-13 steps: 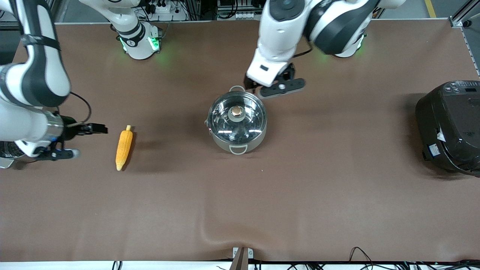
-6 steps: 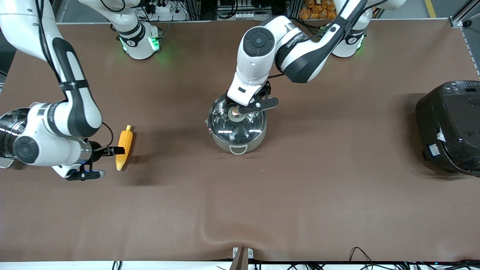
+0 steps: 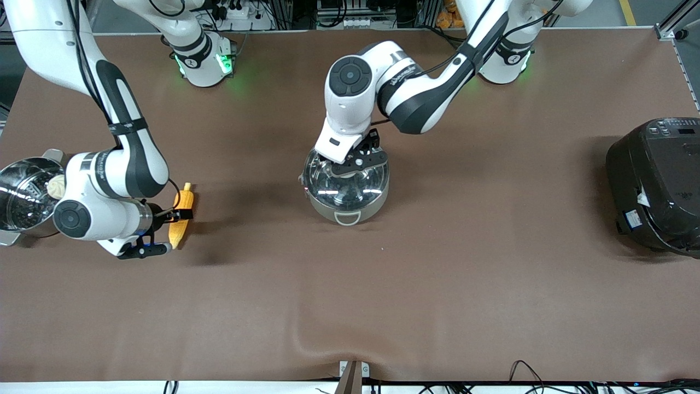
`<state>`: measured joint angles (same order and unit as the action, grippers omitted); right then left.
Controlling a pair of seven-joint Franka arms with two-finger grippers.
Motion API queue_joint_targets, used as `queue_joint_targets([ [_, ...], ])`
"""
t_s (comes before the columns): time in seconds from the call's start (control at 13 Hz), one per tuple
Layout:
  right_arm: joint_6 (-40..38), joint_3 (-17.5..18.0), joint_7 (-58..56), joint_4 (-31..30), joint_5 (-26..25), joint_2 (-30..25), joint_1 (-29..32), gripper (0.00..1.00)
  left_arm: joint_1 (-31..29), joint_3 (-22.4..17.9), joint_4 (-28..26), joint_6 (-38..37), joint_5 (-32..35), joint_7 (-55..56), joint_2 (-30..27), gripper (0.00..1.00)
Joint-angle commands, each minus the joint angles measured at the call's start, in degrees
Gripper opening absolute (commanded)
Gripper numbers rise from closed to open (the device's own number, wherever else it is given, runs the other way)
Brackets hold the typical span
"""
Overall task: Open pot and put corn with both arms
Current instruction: 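Grasp the lid knob with the left gripper while the right gripper grasps the corn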
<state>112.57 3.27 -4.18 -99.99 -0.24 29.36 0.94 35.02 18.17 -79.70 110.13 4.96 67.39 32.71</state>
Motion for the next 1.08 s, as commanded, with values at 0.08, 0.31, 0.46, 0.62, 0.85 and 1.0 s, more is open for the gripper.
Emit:
queue_joint_targets([
  [0.08,1.7,0.4,-0.6,-3.4,-0.9,0.1,1.9,1.00,1.8,-1.0,2.2,1.0,3.1,1.4,2.5,0.81],
  [0.31,11.0,0.4,-1.3,-10.1,-0.9,0.3,2.6,1.00,1.8,-0.9,2.2,1.1,3.7,1.4,3.1,0.78],
  [0.46,12.2,0.3,-1.4,-10.8,-0.9,1.0,2.8,1.00,1.8,-0.9,2.2,1.5,4.6,1.4,3.6,0.78],
  [0.62,12.2,0.2,-2.7,-10.8,-1.8,1.3,2.9,1.00,1.9,-0.9,2.1,1.8,4.8,1.5,3.8,0.76],
  [0.85,12.3,0.2,-3.2,-10.8,-3.8,2.3,4.3,1.00,2.5,-0.9,2.0,1.8,4.9,1.5,4.4,0.71],
  [1.0,12.2,0.2,-3.0,-10.8,-4.1,2.6,4.2,1.00,2.7,-0.9,2.0,1.8,4.9,1.5,4.4,0.62],
])
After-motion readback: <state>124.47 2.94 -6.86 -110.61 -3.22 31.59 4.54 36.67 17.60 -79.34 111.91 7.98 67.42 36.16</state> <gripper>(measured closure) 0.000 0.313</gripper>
